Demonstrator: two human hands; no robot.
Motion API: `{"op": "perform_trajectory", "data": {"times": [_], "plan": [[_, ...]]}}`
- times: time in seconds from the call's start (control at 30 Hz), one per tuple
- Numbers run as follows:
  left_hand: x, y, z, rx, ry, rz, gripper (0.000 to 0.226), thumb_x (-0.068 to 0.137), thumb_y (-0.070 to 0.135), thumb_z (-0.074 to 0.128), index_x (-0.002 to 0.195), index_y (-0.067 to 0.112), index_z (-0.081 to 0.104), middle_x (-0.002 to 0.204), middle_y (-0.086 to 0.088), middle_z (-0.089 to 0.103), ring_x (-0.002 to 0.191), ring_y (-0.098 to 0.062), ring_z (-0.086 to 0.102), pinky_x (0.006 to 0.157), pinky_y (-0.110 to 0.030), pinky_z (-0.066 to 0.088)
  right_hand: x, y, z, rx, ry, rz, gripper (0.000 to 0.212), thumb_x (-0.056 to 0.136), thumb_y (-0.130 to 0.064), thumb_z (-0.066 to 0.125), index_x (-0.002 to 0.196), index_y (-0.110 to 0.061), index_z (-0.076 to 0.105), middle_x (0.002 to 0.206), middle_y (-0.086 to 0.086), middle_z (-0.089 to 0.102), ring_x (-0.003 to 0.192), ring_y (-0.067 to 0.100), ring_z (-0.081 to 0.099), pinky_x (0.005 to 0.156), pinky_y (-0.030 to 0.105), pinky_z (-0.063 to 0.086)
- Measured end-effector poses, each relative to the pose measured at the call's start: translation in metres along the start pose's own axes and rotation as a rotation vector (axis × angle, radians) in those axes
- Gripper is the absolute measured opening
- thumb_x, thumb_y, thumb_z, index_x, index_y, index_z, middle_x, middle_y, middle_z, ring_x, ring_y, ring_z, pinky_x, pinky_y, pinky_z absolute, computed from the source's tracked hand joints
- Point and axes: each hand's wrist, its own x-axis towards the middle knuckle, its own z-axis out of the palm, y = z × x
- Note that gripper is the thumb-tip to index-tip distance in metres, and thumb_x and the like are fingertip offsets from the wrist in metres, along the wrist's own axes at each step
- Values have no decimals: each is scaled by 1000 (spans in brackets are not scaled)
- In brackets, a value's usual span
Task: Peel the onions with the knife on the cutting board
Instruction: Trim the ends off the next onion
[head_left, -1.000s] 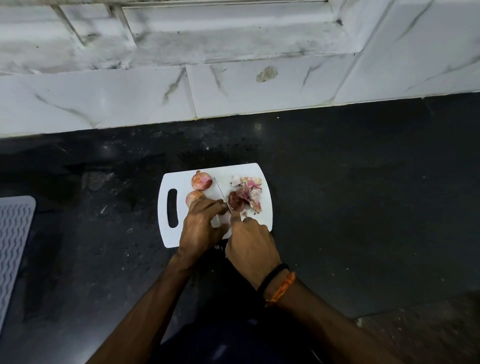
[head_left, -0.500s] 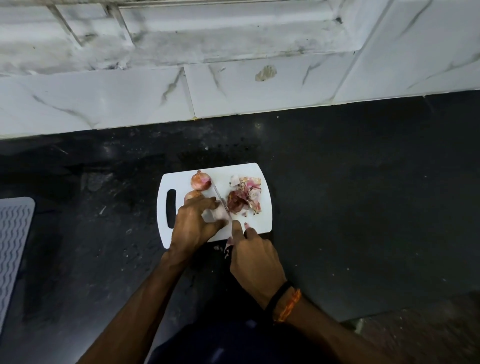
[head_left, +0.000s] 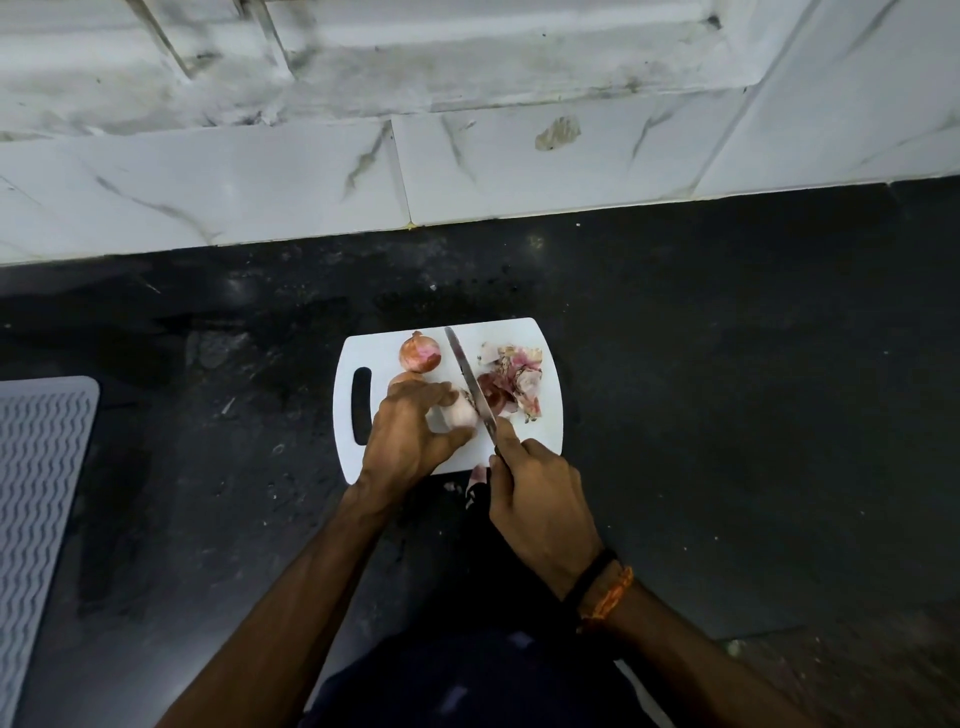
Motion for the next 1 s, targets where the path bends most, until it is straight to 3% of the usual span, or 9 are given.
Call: {"op": "perform_trajectory", "data": {"times": [0.2, 0.33, 0.53, 0.73, 0.87, 1.0], "plan": [[2, 4, 0, 32, -10, -15, 47, 69, 28, 92, 109, 8, 75, 117, -9, 71, 111, -28, 62, 95, -43, 53, 3, 0, 5, -29, -8, -21, 53, 106, -29, 36, 157, -21, 26, 103, 3, 58, 81, 12, 41, 78, 27, 33], [3, 6, -1, 29, -8, -22, 47, 70, 27, 91, 110, 8, 75, 118, -10, 70, 110, -28, 62, 94, -40, 52, 6, 2, 6, -31, -1, -28, 52, 105, -29, 35, 156, -20, 28, 104, 4, 59, 81, 13, 43, 77, 27, 34], [6, 5, -4, 38, -16, 21, 47, 69, 29, 92, 108, 8, 76, 113, -8, 73, 105, -28, 63, 88, -43, 54, 12, 3, 10, -50, -15, -57, 52, 105, -28, 36, 156, -19, 27, 111, 7, 60, 96, 24, 58, 90, 37, 42], [6, 8, -7, 48, -42, 10, 48, 69, 30, 91, 110, 10, 76, 117, -9, 72, 107, -27, 64, 91, -40, 52, 8, 3, 9, -86, -39, -102, 55, 104, -27, 37, 157, -16, 25, 113, 8, 61, 94, 24, 60, 84, 34, 44], [9, 9, -9, 66, -57, 22, 46, 68, 31, 91, 107, 11, 77, 111, -9, 73, 102, -27, 64, 85, -35, 51, 22, 5, 14, -73, -13, -98, 53, 104, -26, 39, 155, -17, 28, 112, 9, 61, 95, 28, 61, 83, 38, 48], [9, 13, -13, 56, -53, 16, 49, 66, 28, 93, 106, 6, 77, 112, -11, 74, 100, -29, 67, 90, -41, 53, 13, 6, 17, -65, 8, -129, 54, 103, -27, 38, 155, -16, 29, 111, 8, 61, 91, 27, 61, 78, 36, 45]]}}
